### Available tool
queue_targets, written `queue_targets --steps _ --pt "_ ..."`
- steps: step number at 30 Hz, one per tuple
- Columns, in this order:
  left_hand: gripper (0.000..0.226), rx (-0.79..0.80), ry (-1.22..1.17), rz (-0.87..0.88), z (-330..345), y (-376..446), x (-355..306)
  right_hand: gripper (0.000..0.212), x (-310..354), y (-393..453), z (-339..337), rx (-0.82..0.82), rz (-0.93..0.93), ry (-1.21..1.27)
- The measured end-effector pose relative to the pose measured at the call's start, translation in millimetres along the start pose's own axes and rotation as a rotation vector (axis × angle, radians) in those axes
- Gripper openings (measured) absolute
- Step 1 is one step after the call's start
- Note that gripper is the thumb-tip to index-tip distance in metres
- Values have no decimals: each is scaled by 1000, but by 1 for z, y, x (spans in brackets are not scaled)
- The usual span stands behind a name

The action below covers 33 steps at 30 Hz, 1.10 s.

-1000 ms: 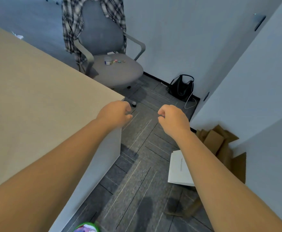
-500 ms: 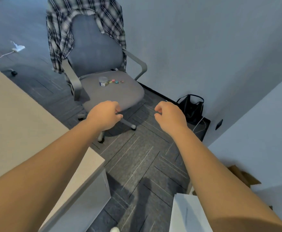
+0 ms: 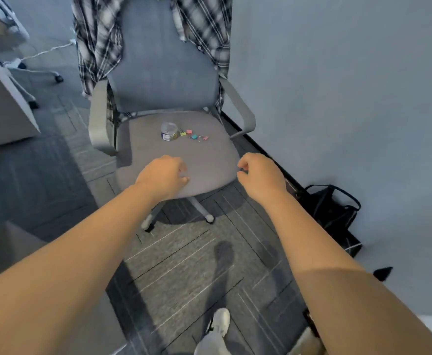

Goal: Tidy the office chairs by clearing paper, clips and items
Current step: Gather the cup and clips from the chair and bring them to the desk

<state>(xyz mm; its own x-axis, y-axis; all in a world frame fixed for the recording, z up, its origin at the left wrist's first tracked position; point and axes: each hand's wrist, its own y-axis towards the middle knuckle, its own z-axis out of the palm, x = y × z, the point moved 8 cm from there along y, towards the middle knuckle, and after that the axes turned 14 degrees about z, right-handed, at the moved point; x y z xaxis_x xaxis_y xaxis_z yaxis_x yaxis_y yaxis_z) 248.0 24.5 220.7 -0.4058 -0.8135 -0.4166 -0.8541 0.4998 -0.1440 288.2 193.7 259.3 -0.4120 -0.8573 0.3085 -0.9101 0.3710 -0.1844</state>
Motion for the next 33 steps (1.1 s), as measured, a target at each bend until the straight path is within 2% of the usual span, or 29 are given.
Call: queue_targets --steps 10,17,23,28,33 --pt "37 -36 -79 -240 6 119 48 28 18 159 32 163 -135 -40" --pt "41 -25 -151 -308 37 210 127 38 45 270 108 240 -142 -76" --pt "58 -8 -197 -370 64 303 217 45 80 378 188 215 -101 -31" --pt "85 -29 -221 -341 95 372 267 52 75 444 257 199 -31 -65" --pt "102 -65 -184 -323 123 412 304 77 64 483 315 237 47 -130"
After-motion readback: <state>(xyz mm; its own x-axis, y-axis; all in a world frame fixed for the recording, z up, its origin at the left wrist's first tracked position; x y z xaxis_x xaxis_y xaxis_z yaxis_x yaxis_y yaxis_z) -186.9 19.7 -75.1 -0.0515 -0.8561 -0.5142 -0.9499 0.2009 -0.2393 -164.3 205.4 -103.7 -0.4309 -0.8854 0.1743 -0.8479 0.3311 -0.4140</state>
